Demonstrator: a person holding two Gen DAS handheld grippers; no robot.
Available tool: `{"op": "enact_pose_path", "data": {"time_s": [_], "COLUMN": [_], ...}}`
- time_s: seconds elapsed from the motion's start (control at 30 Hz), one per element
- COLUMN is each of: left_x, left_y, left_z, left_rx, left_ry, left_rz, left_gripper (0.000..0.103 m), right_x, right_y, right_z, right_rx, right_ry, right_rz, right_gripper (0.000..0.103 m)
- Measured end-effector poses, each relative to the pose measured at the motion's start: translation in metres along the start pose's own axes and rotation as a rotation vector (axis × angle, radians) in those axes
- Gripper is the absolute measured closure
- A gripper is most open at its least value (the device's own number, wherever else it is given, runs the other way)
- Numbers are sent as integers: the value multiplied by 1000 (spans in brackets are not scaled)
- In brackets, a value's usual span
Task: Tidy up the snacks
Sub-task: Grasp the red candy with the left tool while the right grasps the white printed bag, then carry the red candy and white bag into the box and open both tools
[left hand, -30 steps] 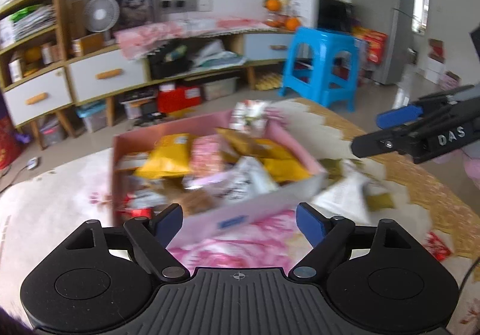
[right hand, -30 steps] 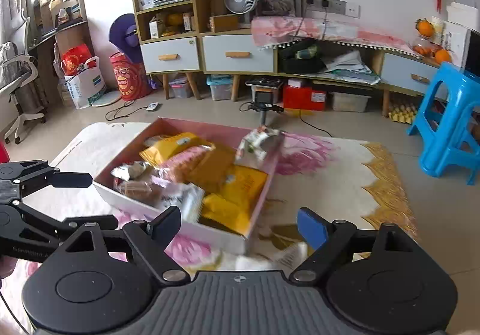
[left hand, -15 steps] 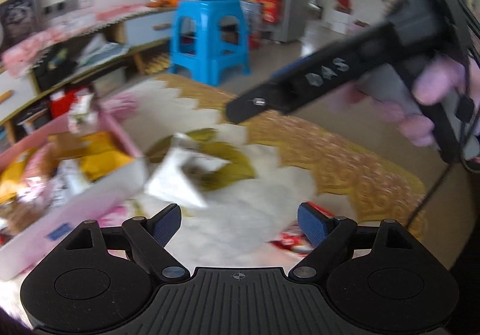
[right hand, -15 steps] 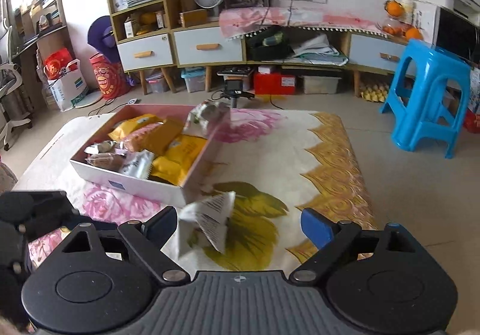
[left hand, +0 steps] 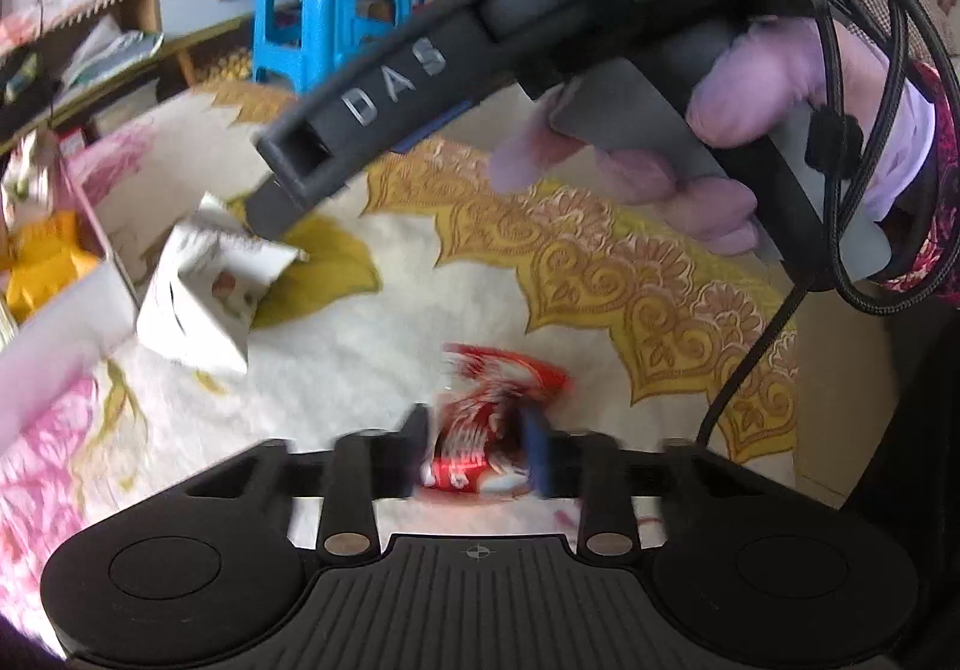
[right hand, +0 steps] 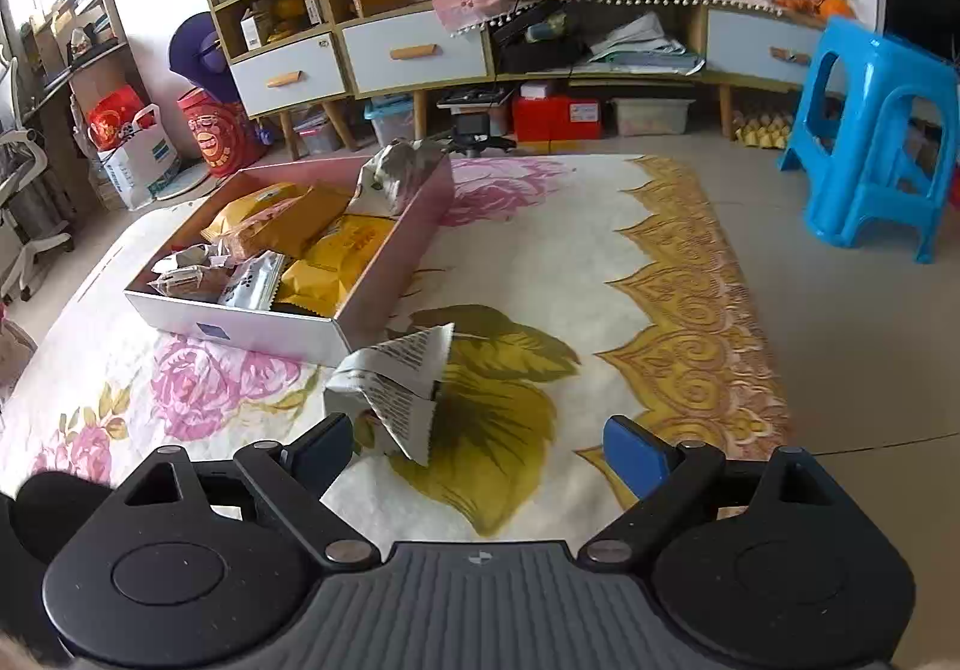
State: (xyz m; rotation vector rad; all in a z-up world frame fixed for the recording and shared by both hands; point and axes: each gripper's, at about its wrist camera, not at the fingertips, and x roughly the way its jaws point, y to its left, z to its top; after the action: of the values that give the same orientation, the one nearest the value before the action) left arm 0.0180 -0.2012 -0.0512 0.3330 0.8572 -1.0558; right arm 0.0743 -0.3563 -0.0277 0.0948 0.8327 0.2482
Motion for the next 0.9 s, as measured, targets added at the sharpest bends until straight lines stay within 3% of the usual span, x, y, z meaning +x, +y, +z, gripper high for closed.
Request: {"op": "enact_pose_path", "data": {"time_s": [0.2,0.57,0.67,0.8,0.9], "left_x": [-16,-51,-59,-71,-78], "left_y": [8,57,68,80,88], "left_z": [-8,-32,-37,-43,-47], "left_rx": [-2,-112,-140,-170,-194], "left_ry": [-14,-20,-27,-35,-48], "left_rz": [32,159,195,247,279], "left_gripper": [80,80,80,80,80], "right_x": [22,56,60,67,66], "right_y": [9,36,40,45,46], "right_z": [3,7,7,8,9], "right_rx": [2,-43,-56,-65,-68], "right_ry": [34,83,81,91,84], "right_rz": [39,60,47,28,22], "right_gripper": [20,24,31,58,59]}}
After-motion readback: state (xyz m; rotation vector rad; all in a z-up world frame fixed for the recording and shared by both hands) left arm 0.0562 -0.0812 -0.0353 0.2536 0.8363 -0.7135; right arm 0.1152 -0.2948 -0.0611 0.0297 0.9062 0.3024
